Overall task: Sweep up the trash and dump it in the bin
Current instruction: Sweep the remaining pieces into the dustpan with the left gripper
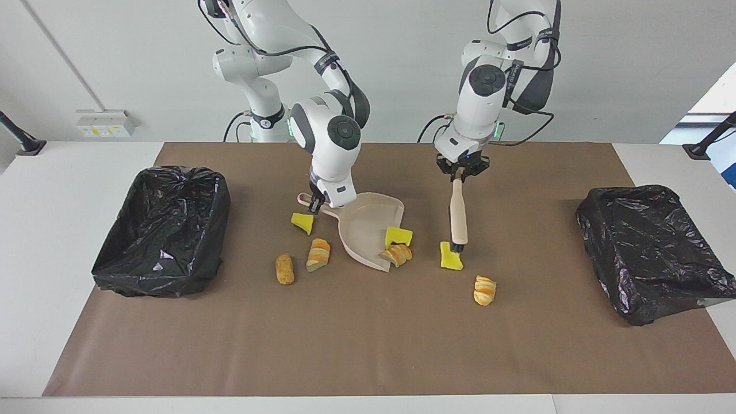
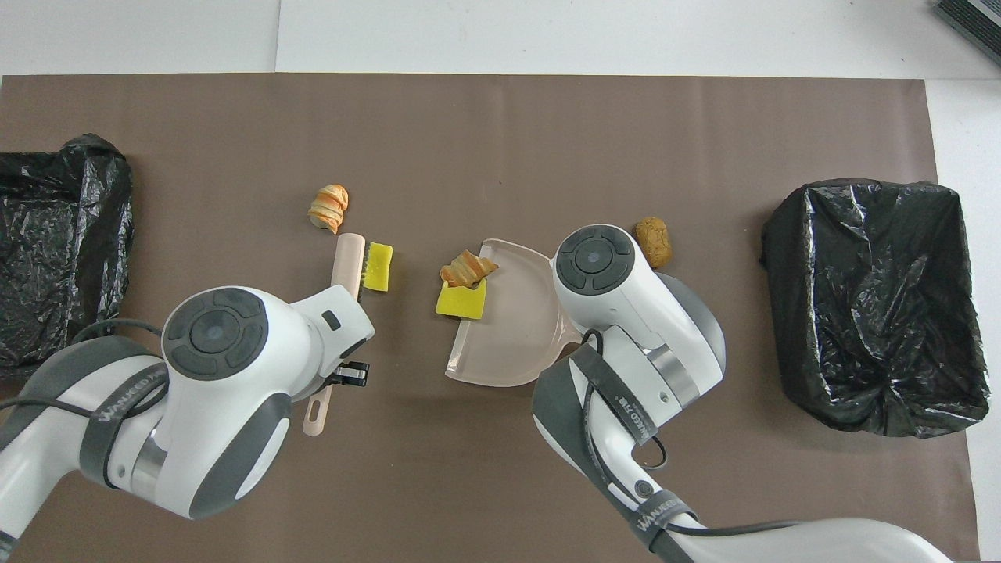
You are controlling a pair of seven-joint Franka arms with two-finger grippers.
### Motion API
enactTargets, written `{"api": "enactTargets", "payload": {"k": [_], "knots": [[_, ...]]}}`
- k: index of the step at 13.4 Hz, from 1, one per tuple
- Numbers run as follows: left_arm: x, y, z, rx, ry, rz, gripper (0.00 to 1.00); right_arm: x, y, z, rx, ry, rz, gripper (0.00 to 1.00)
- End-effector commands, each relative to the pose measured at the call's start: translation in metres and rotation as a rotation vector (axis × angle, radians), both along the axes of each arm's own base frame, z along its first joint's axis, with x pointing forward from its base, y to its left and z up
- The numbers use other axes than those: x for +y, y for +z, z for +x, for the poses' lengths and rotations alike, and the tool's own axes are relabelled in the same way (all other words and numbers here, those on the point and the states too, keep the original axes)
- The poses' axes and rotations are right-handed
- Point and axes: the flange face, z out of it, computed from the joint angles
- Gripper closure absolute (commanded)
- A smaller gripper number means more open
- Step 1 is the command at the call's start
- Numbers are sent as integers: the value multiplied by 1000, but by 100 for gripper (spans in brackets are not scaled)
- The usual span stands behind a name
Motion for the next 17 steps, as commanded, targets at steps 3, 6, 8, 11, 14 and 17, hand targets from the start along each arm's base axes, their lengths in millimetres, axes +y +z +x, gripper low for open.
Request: {"api": "enactTargets", "payload": {"k": [3,6,8,11,14,17], "knots": [[52,-16,100,-8,-50,16,100,0,2,-5,-2,-22,-2,100],[97,-22,151,-23,-59,49,100,-4,-3,0,-1,40,27,100],[98,-40,156,-11,-79,48,100,-3,-8,-1,-12,37,34,100],[84,-51,137,34,-98,44,100,-4,-14,-4,-4,41,32,100],[27,-58,97,64,-136,21,100,-3,-14,-4,-10,42,35,100],[-34,-58,57,93,-98,-36,100,-4,-14,-4,-8,42,34,100]]}}
